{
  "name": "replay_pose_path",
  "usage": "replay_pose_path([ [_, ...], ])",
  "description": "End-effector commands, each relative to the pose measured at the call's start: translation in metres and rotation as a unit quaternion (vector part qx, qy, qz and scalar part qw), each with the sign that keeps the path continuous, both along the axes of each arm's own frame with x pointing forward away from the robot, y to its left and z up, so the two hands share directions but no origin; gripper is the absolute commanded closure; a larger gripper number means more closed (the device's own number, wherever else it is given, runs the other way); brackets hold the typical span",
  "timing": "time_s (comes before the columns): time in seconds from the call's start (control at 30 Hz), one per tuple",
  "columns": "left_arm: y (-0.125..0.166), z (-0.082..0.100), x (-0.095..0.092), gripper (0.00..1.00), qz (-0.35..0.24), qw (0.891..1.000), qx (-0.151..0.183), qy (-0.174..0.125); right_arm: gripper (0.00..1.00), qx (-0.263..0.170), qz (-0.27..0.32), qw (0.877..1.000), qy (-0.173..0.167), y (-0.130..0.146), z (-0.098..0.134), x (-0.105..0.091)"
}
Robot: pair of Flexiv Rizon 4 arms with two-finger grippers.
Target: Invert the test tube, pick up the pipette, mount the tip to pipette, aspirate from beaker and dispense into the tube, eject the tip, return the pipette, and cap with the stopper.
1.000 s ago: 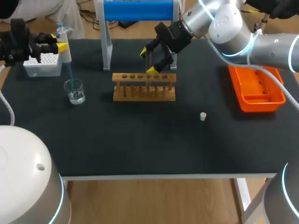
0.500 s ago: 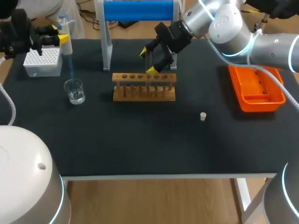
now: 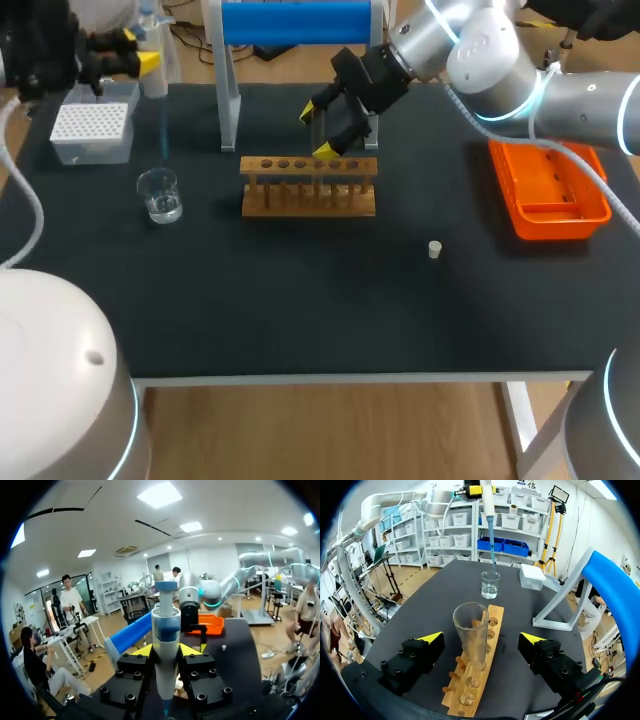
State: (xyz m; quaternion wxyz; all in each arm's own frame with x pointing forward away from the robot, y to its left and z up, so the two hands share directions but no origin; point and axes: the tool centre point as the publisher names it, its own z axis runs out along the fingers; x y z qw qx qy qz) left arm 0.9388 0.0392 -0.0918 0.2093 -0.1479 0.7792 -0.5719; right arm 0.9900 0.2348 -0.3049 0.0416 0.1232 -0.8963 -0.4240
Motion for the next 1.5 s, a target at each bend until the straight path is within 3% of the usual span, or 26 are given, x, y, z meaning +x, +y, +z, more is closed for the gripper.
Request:
replay_pose_path([
  [0.03,-0.014,0.023,0.009,1.00,0.002,1.000,0.017,0.013,0.00,-0.002,0.000,1.000,0.000,-0.001,0.001,0.000],
  [0.37,-0.063,0.067,0.026,1.00,-0.029,0.999,0.030,0.009,0.00,-0.002,0.000,1.000,0.000,-0.001,0.001,0.000],
  [0.6,-0.097,0.087,0.038,1.00,-0.054,0.998,0.028,-0.005,0.00,-0.002,0.000,1.000,0.000,-0.001,0.001,0.000],
  [0.93,-0.145,0.097,0.053,1.00,-0.077,0.997,0.007,0.010,0.00,-0.002,0.000,1.000,0.000,-0.001,0.001,0.000],
  [1.5,-0.197,0.109,0.052,1.00,-0.089,0.996,-0.001,0.013,0.00,-0.002,0.000,1.000,0.000,-0.001,0.001,0.000],
])
